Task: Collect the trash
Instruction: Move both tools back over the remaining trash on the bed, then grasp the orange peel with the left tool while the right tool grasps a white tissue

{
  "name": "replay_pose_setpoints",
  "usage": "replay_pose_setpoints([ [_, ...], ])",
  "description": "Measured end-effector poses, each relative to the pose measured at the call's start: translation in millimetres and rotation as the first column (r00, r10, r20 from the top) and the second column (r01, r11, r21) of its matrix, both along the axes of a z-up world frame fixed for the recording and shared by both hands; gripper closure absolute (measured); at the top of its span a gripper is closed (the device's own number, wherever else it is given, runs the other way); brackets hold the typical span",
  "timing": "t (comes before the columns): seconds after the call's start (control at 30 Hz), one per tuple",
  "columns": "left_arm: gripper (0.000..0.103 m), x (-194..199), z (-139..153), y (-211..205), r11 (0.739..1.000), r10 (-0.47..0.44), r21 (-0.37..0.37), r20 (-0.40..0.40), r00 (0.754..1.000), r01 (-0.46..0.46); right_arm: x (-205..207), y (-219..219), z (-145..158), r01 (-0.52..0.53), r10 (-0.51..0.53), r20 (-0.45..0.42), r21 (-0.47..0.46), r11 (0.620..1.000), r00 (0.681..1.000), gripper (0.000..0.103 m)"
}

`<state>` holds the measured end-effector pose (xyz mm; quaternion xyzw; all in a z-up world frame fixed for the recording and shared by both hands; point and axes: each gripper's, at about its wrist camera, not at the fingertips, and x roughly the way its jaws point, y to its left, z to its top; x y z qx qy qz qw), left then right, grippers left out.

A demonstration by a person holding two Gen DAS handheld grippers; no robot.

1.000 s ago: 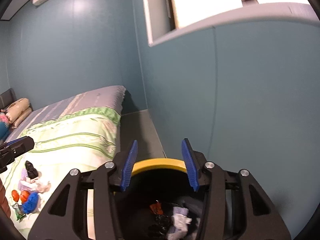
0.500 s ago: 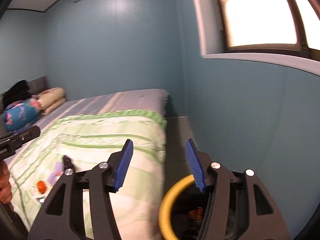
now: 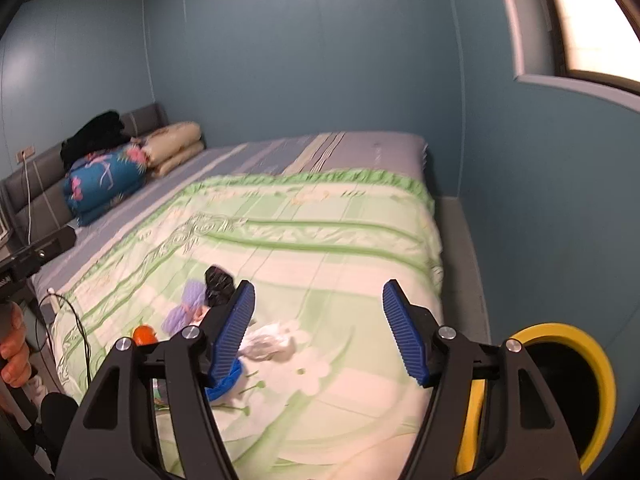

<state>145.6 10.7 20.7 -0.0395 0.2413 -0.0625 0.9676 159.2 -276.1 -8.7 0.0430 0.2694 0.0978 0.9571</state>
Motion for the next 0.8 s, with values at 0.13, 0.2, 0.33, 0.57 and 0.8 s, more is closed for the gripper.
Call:
replay_pose_setpoints([
  [0.13,0.024,-0.1,-15.5,26.2,0.999,0.048,-0.007,-0.029,0.998,-0.048,15.9,24.7,-19.0,-0.046,0.046,-0.060,0.007,0.999,0.997,0.039],
  [0.2,0.023,1.0,-23.6,37.6,0.998,0.069,-0.008,-0.047,0.997,-0.069,25.5,36.8,-28.7,-0.067,0.068,-0.084,0.011,0.998,0.994,0.039],
  [0.33,0.023,5.4,-45.8,63.7,0.994,0.107,-0.023,-0.100,0.989,-0.109,37.6,54.7,-44.8,-0.094,0.094,-0.123,0.005,0.996,0.988,0.039],
  [0.57,0.023,13.2,-87.9,89.7,0.987,0.148,-0.030,-0.189,0.971,-0.157,62.4,74.8,-76.3,-0.131,0.131,-0.199,0.017,0.991,0.971,0.039],
  [0.8,0.023,27.2,-134.4,105.1,0.983,0.166,-0.033,-0.266,0.950,-0.181,84.7,85.3,-104.8,-0.144,0.147,-0.253,0.030,0.989,0.956,0.039],
])
